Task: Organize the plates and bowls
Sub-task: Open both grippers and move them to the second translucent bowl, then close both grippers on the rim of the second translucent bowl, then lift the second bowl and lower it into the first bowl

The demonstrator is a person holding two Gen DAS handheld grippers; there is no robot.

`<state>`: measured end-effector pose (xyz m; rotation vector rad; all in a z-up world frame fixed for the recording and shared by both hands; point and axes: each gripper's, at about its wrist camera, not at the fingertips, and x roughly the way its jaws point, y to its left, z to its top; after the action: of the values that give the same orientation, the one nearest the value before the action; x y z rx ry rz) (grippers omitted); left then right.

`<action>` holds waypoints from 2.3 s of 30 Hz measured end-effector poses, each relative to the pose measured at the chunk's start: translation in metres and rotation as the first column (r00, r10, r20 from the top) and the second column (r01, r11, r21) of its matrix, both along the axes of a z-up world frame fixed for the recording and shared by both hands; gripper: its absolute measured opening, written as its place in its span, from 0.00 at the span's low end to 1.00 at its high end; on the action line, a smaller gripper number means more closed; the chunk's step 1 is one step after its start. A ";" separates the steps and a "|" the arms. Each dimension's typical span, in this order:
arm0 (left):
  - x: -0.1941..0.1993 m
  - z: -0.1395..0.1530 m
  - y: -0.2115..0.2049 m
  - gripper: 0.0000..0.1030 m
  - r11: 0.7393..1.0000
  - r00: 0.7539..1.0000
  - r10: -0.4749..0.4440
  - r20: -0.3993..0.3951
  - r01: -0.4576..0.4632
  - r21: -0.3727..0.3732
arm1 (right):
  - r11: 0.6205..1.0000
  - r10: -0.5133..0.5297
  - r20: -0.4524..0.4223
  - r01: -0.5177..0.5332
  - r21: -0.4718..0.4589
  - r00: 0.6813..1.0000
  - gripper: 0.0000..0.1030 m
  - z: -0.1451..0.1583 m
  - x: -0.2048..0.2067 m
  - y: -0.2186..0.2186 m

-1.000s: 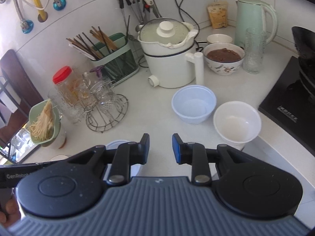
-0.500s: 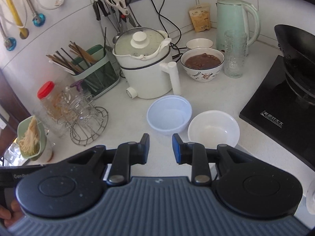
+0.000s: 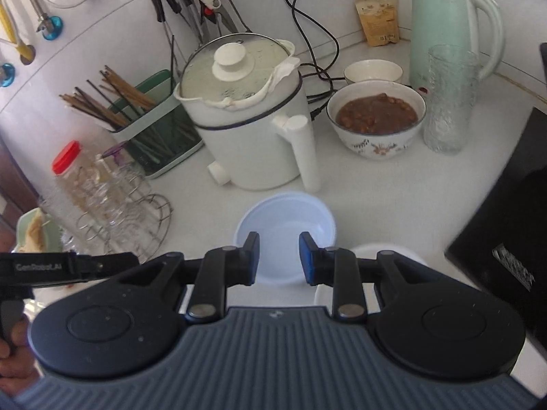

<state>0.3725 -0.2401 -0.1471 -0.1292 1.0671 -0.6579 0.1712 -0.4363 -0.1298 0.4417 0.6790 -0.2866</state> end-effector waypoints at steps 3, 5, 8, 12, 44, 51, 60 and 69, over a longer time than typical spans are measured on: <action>0.010 -0.010 -0.019 0.21 0.999 1.000 -0.021 -0.019 0.022 0.025 | 1.000 -0.017 -0.003 0.017 0.005 1.000 0.29 -0.013 0.014 -0.012; 0.016 -0.017 -0.029 0.23 0.999 0.999 -0.035 -0.032 0.035 0.026 | 0.999 -0.037 -0.001 0.037 0.013 0.999 0.28 -0.020 0.020 -0.019; 0.027 -0.028 -0.045 0.32 0.998 0.997 -0.053 -0.057 0.055 0.029 | 0.998 -0.061 -0.014 0.061 0.031 0.998 0.29 -0.032 0.028 -0.030; 0.035 -0.041 -0.066 0.39 0.995 0.993 -0.092 -0.078 0.096 0.039 | 0.994 -0.090 -0.032 0.091 0.054 0.995 0.29 -0.049 0.036 -0.045; 0.076 -0.097 -0.091 0.12 0.993 0.978 -0.028 -0.207 0.051 0.108 | 0.995 -0.008 -0.105 0.018 0.099 0.994 0.09 -0.082 0.083 -0.044; 0.074 -0.081 -0.083 0.12 0.992 0.983 -0.039 -0.177 0.059 0.109 | 0.994 -0.018 -0.084 0.027 0.103 0.996 0.09 -0.072 0.078 -0.037; 0.063 -0.055 -0.048 0.13 0.998 0.980 -0.003 -0.197 0.016 0.067 | 0.991 0.014 -0.031 -0.010 0.131 0.999 0.09 -0.047 0.072 -0.021; 0.050 -0.018 -0.015 0.12 0.999 0.988 0.023 -0.154 -0.016 0.046 | 0.988 0.056 0.020 -0.058 0.141 0.998 0.09 -0.013 0.064 0.001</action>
<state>0.4226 -0.2546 -0.1654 -0.1535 1.2277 -0.6132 0.2355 -0.4351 -0.1427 0.5583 0.6977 -0.1815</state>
